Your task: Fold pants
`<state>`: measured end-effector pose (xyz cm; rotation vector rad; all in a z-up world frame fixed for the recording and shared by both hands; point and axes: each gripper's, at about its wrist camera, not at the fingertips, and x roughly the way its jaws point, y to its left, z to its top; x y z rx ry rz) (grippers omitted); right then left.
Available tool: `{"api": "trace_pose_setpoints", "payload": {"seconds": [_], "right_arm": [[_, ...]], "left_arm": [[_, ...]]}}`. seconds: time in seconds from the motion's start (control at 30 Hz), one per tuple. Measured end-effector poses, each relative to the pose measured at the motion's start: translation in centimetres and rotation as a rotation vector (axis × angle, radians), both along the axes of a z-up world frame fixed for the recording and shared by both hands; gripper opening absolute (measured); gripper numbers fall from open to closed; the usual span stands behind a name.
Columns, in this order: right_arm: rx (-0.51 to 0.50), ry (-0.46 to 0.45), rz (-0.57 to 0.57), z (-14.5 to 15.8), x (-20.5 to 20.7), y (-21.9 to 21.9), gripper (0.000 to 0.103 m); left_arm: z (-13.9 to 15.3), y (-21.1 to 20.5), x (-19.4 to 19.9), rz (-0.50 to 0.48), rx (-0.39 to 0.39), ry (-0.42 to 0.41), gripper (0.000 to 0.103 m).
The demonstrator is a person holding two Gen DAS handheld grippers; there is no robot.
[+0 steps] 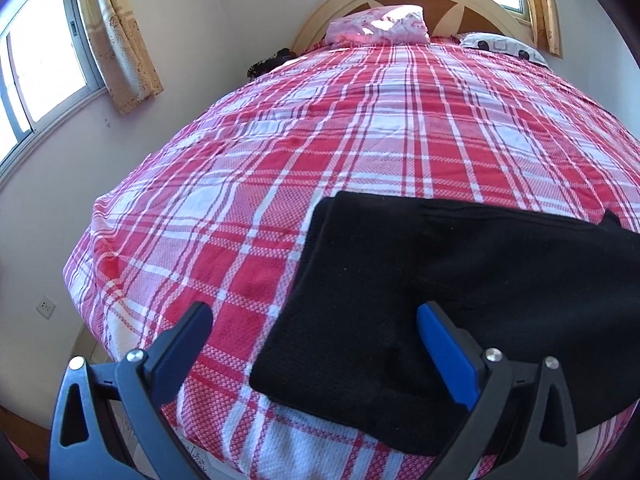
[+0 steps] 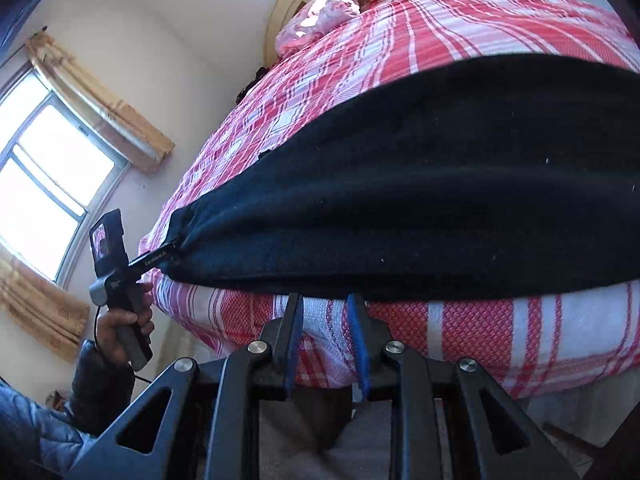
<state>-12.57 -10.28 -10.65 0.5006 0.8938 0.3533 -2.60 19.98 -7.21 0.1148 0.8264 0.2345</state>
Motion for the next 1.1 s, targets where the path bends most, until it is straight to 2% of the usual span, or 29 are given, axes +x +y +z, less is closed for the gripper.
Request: {"api": "trace_pose_setpoints", "payload": {"seconds": [0.07,0.2,0.3,0.37,0.43,0.47,0.5,0.57,0.67,0.77,0.83,0.9,0.93,1.0,1.03,1.1], "right_arm": [[0.013,-0.005,-0.032,-0.3,-0.1,-0.1,0.024],[0.145,-0.02,-0.121,-0.2,0.5,-1.2,0.024],[0.277,0.009,-0.195,-1.4,1.3,-1.7,0.024],[0.332,0.002,-0.227,-1.8,1.5,-1.9,0.024],[0.318,-0.012,-0.238,-1.8,1.5,-1.6,0.021],[0.289,-0.016,-0.24,-1.5,1.4,-1.4,0.012],[0.229,-0.018,-0.241,-1.1,1.2,-1.0,0.008],[0.138,-0.023,-0.217,-0.1,0.8,-0.7,0.007],[0.071,-0.042,-0.17,1.1,-0.1,0.1,0.007],[-0.009,-0.007,-0.161,0.2,-0.6,0.1,0.006],[0.051,-0.023,-0.157,-0.2,-1.1,-0.5,0.007],[0.113,0.014,-0.161,-0.3,-1.8,-1.7,0.007],[0.13,0.058,-0.189,-0.4,-2.2,-2.7,0.007],[0.163,0.081,-0.24,-0.2,-3.3,-4.8,0.007],[0.164,0.066,-0.262,0.3,-3.9,-5.6,0.007],[0.073,-0.006,-0.302,2.5,-4.8,-6.4,0.007]], "left_arm": [[0.0,0.2,-0.1,-0.003,-0.015,-0.002,0.103],[-0.1,0.7,0.0,-0.008,-0.057,-0.004,0.103],[-0.3,0.9,0.2,-0.013,-0.082,-0.007,0.103],[-0.3,1.0,0.5,-0.013,-0.096,0.0,0.103],[-0.2,1.0,0.7,-0.01,-0.102,0.008,0.103],[-0.2,1.0,0.8,-0.008,-0.102,0.011,0.103],[-0.2,1.1,0.8,-0.007,-0.102,0.013,0.103],[-0.2,1.0,0.7,-0.005,-0.099,0.01,0.103],[-0.2,1.0,0.7,-0.006,-0.1,0.011,0.103],[-0.1,1.0,0.7,0.001,-0.102,0.022,0.103],[0.0,1.0,0.7,0.0,-0.084,0.028,0.103],[0.4,1.1,0.4,-0.002,-0.057,0.026,0.103],[0.5,1.3,0.3,-0.001,-0.051,0.025,0.103],[1.0,1.5,0.1,0.004,-0.047,0.022,0.103],[1.3,1.5,0.0,0.007,-0.04,0.01,0.103],[2.0,1.1,-0.2,0.018,-0.011,-0.023,0.103]]}}
